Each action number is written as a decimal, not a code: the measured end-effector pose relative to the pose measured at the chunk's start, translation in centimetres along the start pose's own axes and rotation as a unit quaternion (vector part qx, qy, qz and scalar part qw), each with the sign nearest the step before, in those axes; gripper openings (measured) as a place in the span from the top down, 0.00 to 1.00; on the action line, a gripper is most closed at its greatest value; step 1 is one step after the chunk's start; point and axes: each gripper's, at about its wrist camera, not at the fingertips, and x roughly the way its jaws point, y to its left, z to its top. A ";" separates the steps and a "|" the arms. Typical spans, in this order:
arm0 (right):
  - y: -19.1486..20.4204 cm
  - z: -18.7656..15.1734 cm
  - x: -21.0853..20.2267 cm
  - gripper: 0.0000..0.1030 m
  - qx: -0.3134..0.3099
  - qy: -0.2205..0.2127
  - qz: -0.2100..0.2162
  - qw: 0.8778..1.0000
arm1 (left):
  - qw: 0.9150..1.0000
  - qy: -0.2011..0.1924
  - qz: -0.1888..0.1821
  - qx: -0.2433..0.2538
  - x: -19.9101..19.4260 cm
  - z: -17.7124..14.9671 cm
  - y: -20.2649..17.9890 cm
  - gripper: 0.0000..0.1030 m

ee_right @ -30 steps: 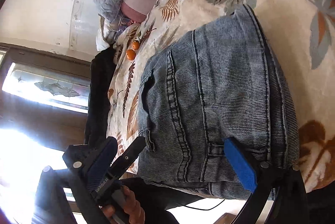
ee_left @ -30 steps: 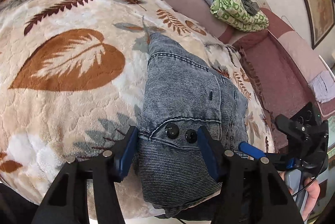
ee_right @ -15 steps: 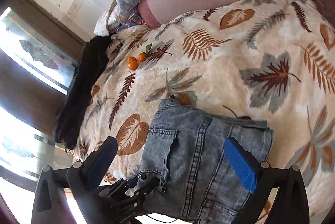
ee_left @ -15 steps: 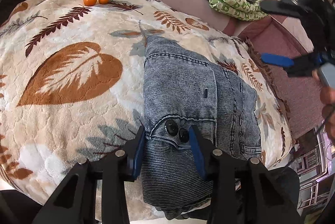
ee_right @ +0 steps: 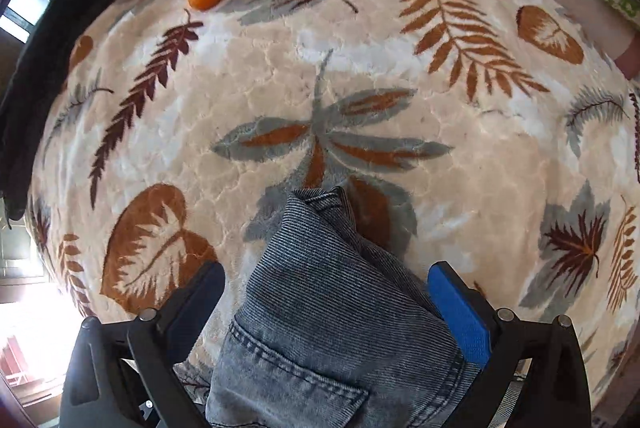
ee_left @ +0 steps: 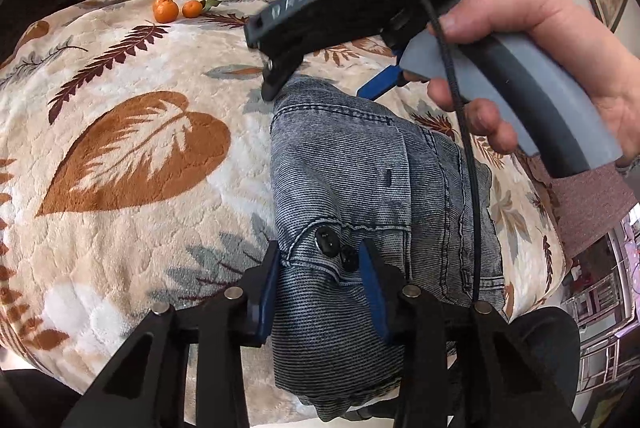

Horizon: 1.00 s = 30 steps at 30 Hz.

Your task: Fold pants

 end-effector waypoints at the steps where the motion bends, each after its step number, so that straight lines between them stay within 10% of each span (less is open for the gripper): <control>1: 0.1 0.0 0.9 0.20 -0.004 0.014 -0.014 1.000 | 1.000 0.000 0.001 0.000 0.1 0.0 0.0 0.61; 4: 0.6 -0.3 1.6 0.55 -0.013 0.016 -0.003 1.000 | 1.000 -0.001 0.001 -0.003 0.0 0.1 -0.1 0.62; 9: 1.2 -1.6 -3.2 0.76 -0.027 -0.067 -0.003 0.997 | 0.999 -0.024 0.019 0.029 -0.8 -0.2 -1.6 0.66; 17: 2.4 -1.3 -6.2 0.85 -0.037 -0.183 0.092 0.978 | 0.997 -0.039 0.056 0.038 -0.9 -1.0 -2.6 0.66; 21: 0.2 -1.1 -5.3 0.66 0.022 -0.164 0.111 0.980 | 0.999 -0.027 0.020 -0.025 -1.3 -1.1 -0.3 0.53; 25: -7.2 -6.8 -9.3 0.21 0.102 -0.210 0.155 0.960 | 0.996 -0.043 -0.036 -0.069 -4.4 -0.2 1.8 0.30; 30: -16.8 -16.4 -8.0 0.15 0.209 -0.187 0.231 0.932 | 0.991 -0.048 -0.075 -0.103 -5.6 3.0 3.8 0.23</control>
